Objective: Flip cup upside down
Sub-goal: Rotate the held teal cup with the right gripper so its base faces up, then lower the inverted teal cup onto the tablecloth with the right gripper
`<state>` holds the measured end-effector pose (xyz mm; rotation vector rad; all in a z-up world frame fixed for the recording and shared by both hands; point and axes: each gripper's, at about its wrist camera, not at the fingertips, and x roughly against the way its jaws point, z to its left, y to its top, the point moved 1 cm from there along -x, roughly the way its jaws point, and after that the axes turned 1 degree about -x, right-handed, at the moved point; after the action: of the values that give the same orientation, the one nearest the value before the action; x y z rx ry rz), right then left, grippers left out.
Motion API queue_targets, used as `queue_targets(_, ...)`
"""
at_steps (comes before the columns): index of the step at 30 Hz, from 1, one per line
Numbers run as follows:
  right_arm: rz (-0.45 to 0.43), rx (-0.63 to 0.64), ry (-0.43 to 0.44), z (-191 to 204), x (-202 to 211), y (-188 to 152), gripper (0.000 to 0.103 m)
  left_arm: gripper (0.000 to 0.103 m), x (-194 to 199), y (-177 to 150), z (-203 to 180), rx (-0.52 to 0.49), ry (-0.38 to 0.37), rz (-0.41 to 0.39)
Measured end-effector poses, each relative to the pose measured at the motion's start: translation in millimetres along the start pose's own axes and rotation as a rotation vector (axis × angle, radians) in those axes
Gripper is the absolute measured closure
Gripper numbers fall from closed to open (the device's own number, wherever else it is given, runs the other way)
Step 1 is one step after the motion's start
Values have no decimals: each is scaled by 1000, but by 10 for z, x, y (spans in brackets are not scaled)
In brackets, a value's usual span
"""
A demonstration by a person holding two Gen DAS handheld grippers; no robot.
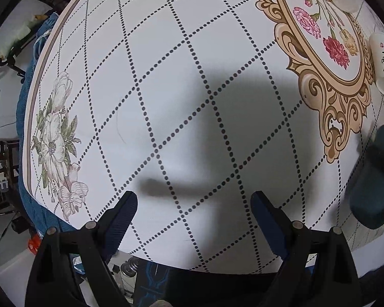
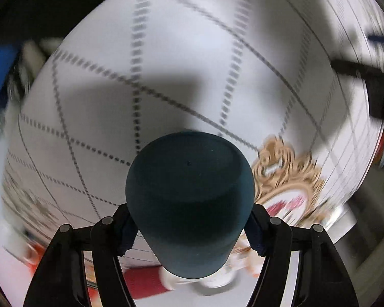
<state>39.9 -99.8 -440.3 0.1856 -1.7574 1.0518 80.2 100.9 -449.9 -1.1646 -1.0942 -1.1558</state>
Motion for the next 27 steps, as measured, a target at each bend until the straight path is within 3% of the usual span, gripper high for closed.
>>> queue_targets(8,17,-459,323,-730,-90,-245,32,13,164,117,157,1,12,-12)
queue_targets(20,38,-1173,897,-1588,-644,-941,32,12,334,200,160,-15,22,-20)
queue_targets(27,20,-1414,1060,-1805,-872,-1181,32,12,369,199,115,-22,24,-19)
